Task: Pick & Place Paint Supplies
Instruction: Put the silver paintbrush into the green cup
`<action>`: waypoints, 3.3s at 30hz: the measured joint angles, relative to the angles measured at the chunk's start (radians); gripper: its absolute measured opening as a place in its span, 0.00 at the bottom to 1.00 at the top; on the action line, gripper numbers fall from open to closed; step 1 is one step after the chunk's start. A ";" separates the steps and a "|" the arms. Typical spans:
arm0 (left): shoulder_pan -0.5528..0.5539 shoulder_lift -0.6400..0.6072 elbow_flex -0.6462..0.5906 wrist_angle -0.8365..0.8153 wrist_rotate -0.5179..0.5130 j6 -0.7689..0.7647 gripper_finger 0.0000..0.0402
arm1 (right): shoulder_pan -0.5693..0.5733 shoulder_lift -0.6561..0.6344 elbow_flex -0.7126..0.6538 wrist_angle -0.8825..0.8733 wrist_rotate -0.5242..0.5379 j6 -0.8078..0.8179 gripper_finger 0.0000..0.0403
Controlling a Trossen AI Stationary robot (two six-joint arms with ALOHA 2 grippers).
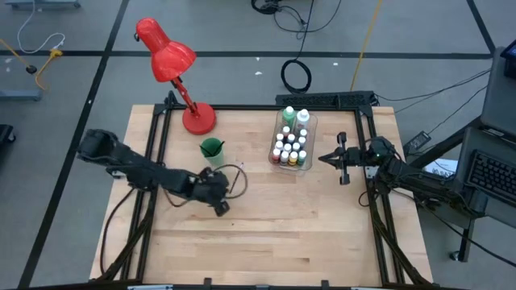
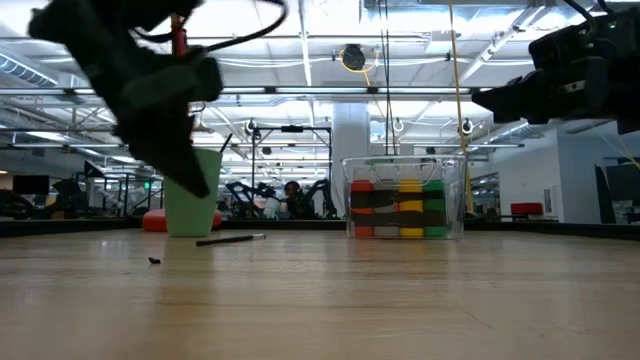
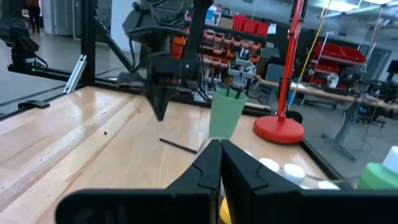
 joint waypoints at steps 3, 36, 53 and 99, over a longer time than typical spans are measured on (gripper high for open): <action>0.010 0.092 0.094 -0.042 0.000 0.052 0.03 | 0.000 0.000 0.000 0.018 0.000 -0.004 0.01; 0.189 0.362 0.270 -0.227 0.204 0.094 0.05 | 0.000 0.000 0.000 0.059 -0.008 0.004 0.01; 0.049 0.212 0.366 -0.468 -0.033 0.184 0.00 | 0.000 0.000 0.000 0.061 -0.007 0.003 0.01; -0.042 -0.080 0.544 -1.304 -1.034 1.255 0.00 | 0.000 0.015 0.000 0.039 -0.005 0.027 0.01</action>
